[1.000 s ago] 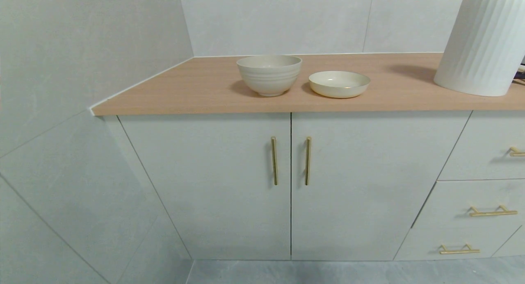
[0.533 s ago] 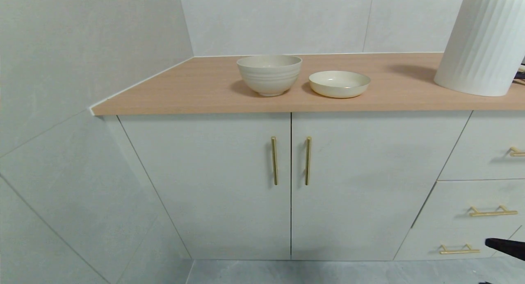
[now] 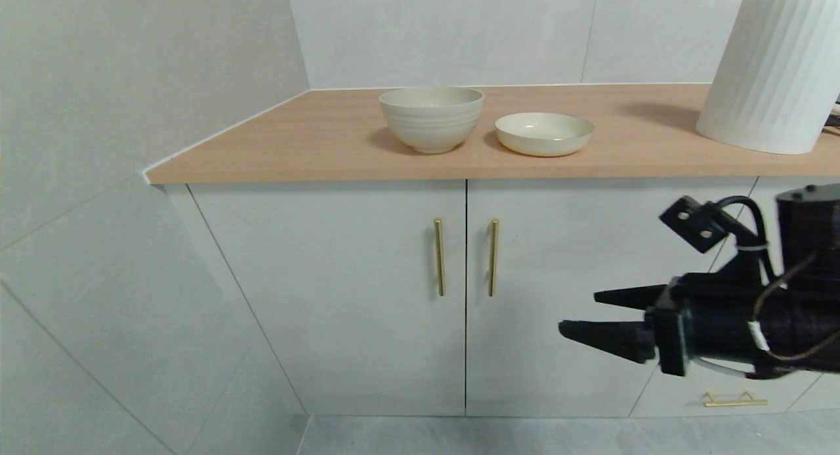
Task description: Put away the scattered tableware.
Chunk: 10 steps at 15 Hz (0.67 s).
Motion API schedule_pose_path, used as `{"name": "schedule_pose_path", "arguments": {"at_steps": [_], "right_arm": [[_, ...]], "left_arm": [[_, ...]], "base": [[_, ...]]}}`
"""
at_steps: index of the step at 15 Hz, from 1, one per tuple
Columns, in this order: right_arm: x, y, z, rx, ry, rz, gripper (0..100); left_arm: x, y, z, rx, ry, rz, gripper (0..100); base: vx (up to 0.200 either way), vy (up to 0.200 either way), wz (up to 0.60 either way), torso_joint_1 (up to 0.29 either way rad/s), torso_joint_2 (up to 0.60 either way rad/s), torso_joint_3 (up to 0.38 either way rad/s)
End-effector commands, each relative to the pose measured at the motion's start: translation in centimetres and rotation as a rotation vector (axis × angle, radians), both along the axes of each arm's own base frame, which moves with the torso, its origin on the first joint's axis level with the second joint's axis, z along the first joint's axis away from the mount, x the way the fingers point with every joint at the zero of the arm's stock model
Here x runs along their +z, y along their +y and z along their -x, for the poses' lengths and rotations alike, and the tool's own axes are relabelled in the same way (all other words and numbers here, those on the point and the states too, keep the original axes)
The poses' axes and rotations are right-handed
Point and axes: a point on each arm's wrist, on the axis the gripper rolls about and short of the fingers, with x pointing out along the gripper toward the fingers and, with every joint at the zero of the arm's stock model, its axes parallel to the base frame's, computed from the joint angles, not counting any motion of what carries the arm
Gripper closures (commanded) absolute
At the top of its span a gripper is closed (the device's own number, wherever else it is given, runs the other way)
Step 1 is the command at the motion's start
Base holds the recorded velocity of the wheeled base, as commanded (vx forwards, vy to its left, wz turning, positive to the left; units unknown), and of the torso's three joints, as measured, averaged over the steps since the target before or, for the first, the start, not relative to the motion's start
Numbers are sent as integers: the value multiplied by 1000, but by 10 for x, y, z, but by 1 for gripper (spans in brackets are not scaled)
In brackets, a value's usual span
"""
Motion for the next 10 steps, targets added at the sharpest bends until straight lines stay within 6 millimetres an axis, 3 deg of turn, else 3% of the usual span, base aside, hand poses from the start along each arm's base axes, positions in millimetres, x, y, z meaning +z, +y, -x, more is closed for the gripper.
{"name": "schedule_pose_path", "arguments": {"at_steps": [1,5,10], "right_arm": [[-24,44,-55,33,27,15,0],[-23,70,-82,54,-10,-9,0],[-33,75,-93,43,-20,-19,0]], "left_arm": [[0,0,0,1,1,0,0],[0,0,0,1,0,0,0],[0,0,0,1,0,0,0]], "base": [[0,0,0,0,0,0],[0,0,0,0,0,0],[0,0,0,0,0,0]]}}
